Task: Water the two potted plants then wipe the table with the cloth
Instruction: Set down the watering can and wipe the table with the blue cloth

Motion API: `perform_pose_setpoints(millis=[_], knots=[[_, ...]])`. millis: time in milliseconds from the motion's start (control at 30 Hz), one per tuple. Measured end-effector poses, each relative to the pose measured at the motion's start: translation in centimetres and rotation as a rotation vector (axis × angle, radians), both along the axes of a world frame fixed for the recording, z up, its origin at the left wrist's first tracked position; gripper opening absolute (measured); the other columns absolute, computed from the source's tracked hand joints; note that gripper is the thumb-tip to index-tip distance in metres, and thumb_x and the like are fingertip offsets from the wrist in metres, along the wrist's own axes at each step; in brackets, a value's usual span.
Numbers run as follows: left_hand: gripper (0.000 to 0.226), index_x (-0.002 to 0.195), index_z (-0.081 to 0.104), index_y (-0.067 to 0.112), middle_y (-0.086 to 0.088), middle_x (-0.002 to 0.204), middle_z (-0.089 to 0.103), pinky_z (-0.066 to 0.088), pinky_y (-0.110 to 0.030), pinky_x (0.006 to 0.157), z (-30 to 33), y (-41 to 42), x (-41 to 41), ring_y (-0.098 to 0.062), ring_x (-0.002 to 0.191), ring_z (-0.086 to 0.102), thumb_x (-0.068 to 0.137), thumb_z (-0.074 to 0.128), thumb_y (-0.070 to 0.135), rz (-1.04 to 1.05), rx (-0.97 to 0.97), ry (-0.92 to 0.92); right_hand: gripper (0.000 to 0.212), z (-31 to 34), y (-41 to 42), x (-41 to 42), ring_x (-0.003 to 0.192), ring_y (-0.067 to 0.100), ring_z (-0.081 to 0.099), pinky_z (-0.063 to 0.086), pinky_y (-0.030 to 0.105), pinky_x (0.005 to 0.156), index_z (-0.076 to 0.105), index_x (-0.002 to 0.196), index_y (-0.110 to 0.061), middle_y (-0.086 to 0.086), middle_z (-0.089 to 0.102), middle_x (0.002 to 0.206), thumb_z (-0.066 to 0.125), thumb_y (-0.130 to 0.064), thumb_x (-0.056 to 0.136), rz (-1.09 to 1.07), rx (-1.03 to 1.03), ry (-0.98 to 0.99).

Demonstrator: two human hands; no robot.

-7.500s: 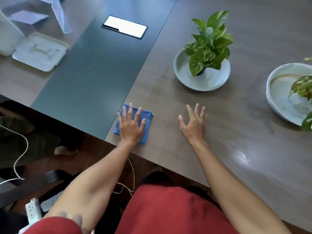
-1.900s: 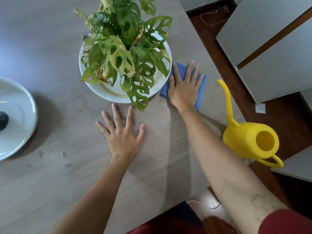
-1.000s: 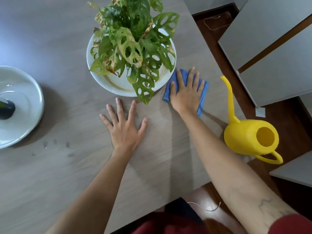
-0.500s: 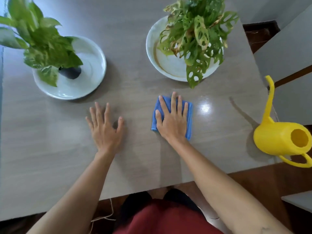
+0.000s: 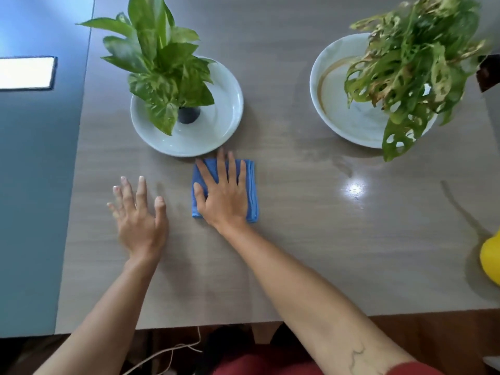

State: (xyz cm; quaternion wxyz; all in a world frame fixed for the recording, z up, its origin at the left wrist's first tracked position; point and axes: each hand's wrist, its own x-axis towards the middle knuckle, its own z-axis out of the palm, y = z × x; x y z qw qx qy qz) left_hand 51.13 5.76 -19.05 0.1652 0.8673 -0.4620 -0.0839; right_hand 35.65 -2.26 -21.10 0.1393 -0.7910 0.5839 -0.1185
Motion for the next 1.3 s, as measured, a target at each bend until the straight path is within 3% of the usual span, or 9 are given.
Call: perform_pose_setpoints(millis=[133, 233, 333, 533, 800, 900, 1100, 1300], knots=[[0.064, 0.154, 0.033, 0.021, -0.012, 0.165, 0.016, 0.001, -0.047, 0.123, -0.5, 1.0, 2.2, -0.030, 0.153, 0.009, 0.096, 0.028, 0.047, 0.011, -0.005, 0.018, 0.057, -0.2, 3.2, 3.1, 0.156, 0.031, 0.013, 0.008, 0.053, 0.126, 0.037, 0.155, -0.037, 0.011, 0.020, 0.168, 0.040, -0.050, 0.099, 0.166, 0.002, 0.002], [0.065, 0.154, 0.034, 0.020, -0.014, 0.165, 0.016, 0.003, -0.049, 0.123, -1.1, 0.2, 2.3, -0.033, 0.153, 0.010, 0.096, 0.031, 0.048, -0.030, 0.018, -0.001, 0.055, -0.6, 4.9, 0.3, 0.156, 0.028, 0.017, 0.010, 0.051, 0.126, 0.040, 0.153, -0.040, 0.007, 0.021, 0.168, 0.044, -0.053, 0.099, 0.208, -0.019, -0.029], [0.069, 0.154, 0.033, 0.017, -0.017, 0.165, 0.014, 0.002, -0.049, 0.123, -1.6, -1.8, 0.6, -0.034, 0.153, 0.009, 0.094, 0.033, 0.051, -0.077, 0.055, 0.013, 0.057, -0.6, 5.0, -5.4, 0.155, 0.028, 0.019, 0.011, 0.052, 0.126, 0.040, 0.152, -0.043, 0.007, 0.023, 0.167, 0.048, -0.056, 0.097, 0.091, -0.032, 0.018], [0.085, 0.157, 0.019, 0.008, -0.022, 0.164, 0.005, -0.001, -0.053, 0.123, -2.0, -3.6, -2.9, -0.036, 0.153, 0.002, 0.092, 0.035, 0.060, -0.071, 0.110, -0.028, 0.058, 0.2, -0.3, -14.7, 0.157, 0.031, 0.009, 0.006, 0.053, 0.126, 0.025, 0.157, -0.043, 0.009, 0.012, 0.170, 0.033, -0.060, 0.102, -0.108, 0.005, 0.224], [0.088, 0.156, 0.020, 0.010, -0.020, 0.165, 0.008, 0.003, -0.056, 0.122, -2.4, -3.9, -3.1, -0.035, 0.152, 0.006, 0.089, 0.033, 0.065, -0.071, 0.111, -0.085, 0.061, 0.9, -16.6, -10.2, 0.156, 0.033, 0.009, 0.005, 0.054, 0.126, 0.021, 0.159, -0.041, 0.010, 0.010, 0.170, 0.022, -0.061, 0.101, -0.166, 0.030, 0.212], [0.088, 0.156, 0.020, 0.009, -0.020, 0.165, 0.007, 0.003, -0.057, 0.122, -2.4, -3.9, -3.1, -0.036, 0.152, 0.005, 0.089, 0.032, 0.065, -0.076, 0.113, -0.084, 0.061, 0.8, -15.3, -9.5, 0.156, 0.033, 0.010, 0.007, 0.053, 0.126, 0.021, 0.159, -0.040, 0.011, 0.011, 0.170, 0.022, -0.059, 0.102, -0.161, 0.018, 0.209], [0.088, 0.157, 0.018, 0.010, -0.019, 0.165, 0.006, 0.002, -0.056, 0.122, -2.0, -4.0, -3.4, -0.034, 0.153, 0.003, 0.089, 0.033, 0.065, -0.074, 0.122, -0.092, 0.058, 0.5, -2.7, -9.6, 0.157, 0.032, 0.009, 0.006, 0.052, 0.126, 0.025, 0.159, -0.038, 0.011, 0.010, 0.170, 0.030, -0.057, 0.104, 0.003, 0.000, 0.176], [0.087, 0.156, 0.021, 0.011, -0.019, 0.165, 0.008, 0.001, -0.055, 0.123, -2.0, -4.0, -3.4, -0.034, 0.153, 0.005, 0.089, 0.035, 0.064, -0.065, 0.084, -0.102, 0.059, 0.6, -13.5, -8.1, 0.156, 0.034, 0.013, 0.007, 0.056, 0.125, 0.032, 0.156, -0.041, 0.011, 0.014, 0.169, 0.029, -0.063, 0.100, -0.050, 0.013, 0.165]])
